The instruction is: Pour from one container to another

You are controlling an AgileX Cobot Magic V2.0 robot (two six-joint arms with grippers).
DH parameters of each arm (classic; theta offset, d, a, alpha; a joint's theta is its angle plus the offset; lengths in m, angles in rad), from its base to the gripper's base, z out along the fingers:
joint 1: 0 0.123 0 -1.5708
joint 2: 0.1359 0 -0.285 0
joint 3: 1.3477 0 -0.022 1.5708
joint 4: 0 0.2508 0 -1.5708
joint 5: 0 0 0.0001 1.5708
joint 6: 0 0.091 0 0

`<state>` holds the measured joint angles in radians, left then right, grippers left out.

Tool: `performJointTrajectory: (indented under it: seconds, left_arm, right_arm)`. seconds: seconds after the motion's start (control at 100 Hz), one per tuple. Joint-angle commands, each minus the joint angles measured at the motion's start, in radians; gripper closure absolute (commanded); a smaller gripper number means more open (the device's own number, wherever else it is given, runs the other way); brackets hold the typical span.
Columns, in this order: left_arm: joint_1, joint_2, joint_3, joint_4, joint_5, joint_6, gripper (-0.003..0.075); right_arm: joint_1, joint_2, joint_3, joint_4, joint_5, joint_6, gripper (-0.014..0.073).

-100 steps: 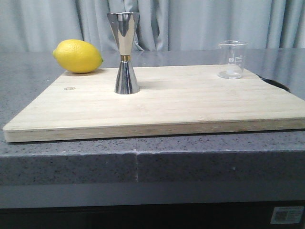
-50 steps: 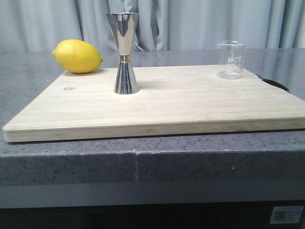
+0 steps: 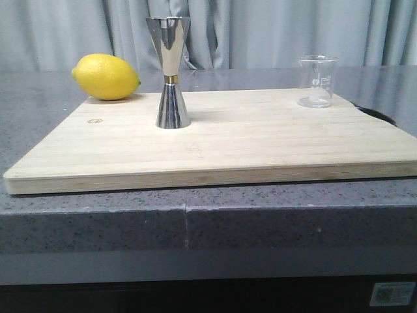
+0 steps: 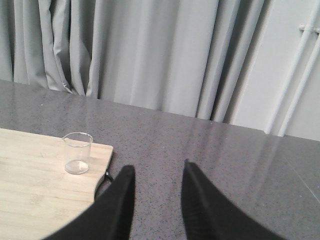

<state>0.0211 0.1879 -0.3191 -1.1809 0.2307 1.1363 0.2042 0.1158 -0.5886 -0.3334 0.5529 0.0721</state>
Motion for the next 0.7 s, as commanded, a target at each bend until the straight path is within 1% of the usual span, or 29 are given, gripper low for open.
performJointTrajectory:
  seconds: [0.0, 0.1, 0.13, 0.24, 0.69]
  left_arm:
    - [0.0, 0.009, -0.024, -0.024, -0.035, -0.009, 0.0594]
    - [0.0, 0.009, -0.024, -0.024, -0.035, -0.009, 0.0717]
    - [0.0, 0.009, -0.024, -0.024, -0.035, -0.009, 0.0741]
    - [0.0, 0.009, -0.024, -0.038, -0.035, -0.009, 0.0739]
    - [0.0, 0.009, -0.024, -0.056, -0.035, -0.009, 0.0739]
  right_arm:
    - [-0.002, 0.015, -0.022, -0.004, -0.08, -0.01, 0.0507]
    - [-0.002, 0.015, -0.022, 0.0, -0.08, -0.01, 0.058]
    - [-0.002, 0.015, -0.022, 0.0, -0.08, -0.01, 0.0603]
    - [-0.002, 0.015, -0.02, 0.0, -0.08, -0.01, 0.0652]
    - [-0.002, 0.015, -0.02, 0.002, -0.064, -0.01, 0.0652]
